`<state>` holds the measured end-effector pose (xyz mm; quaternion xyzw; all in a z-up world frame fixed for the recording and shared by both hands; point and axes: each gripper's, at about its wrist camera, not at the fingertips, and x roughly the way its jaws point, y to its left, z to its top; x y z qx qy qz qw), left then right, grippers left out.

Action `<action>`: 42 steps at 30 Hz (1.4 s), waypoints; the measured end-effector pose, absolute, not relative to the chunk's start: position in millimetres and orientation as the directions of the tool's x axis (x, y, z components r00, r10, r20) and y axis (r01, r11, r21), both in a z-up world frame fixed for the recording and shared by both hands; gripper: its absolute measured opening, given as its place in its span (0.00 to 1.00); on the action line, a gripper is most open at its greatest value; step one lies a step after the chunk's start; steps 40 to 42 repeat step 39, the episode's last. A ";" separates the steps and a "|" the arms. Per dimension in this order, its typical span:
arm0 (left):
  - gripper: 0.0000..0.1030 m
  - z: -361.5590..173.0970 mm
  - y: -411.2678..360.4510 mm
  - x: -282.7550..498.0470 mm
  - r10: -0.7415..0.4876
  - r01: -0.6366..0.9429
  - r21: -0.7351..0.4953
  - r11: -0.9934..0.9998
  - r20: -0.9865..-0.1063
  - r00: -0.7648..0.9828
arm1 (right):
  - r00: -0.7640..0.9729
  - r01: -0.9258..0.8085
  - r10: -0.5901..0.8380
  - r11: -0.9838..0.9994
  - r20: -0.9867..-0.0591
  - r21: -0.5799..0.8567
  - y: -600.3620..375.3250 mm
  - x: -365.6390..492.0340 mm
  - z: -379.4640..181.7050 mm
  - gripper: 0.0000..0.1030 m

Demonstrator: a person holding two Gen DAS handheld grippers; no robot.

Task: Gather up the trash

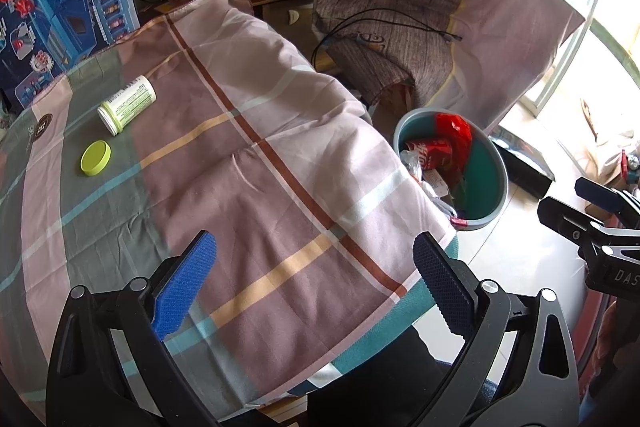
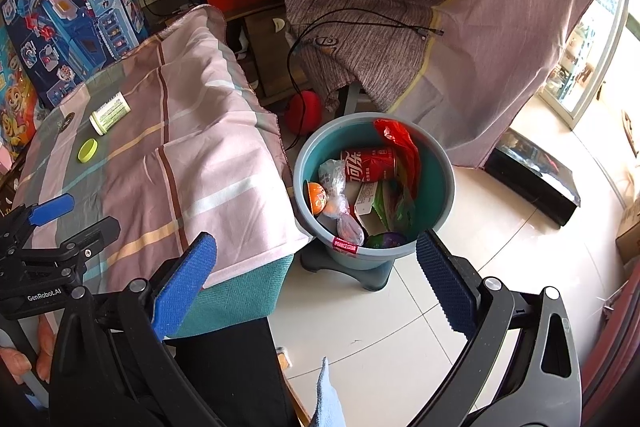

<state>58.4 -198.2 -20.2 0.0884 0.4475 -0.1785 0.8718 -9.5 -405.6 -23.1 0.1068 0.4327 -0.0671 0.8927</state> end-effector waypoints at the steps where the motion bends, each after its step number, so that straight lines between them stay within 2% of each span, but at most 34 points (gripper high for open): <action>1: 0.96 -20.3 -199.1 58.5 -0.230 0.389 -0.005 0.921 -0.813 0.535 | 0.617 0.212 -0.027 0.968 -0.787 0.132 -405.7 -9.5 -23.3 0.93; 29: 0.96 -21.2 -201.7 56.6 -0.241 0.375 -0.024 0.927 -0.804 0.544 | 0.607 0.220 -0.029 0.967 -0.794 0.133 -404.8 -10.1 -30.7 0.93; 42: 0.96 -26.8 -200.6 58.2 -0.204 0.355 0.000 0.935 -0.819 0.537 | 0.606 0.229 -0.045 0.966 -0.795 0.120 -404.8 -10.2 -31.0 0.93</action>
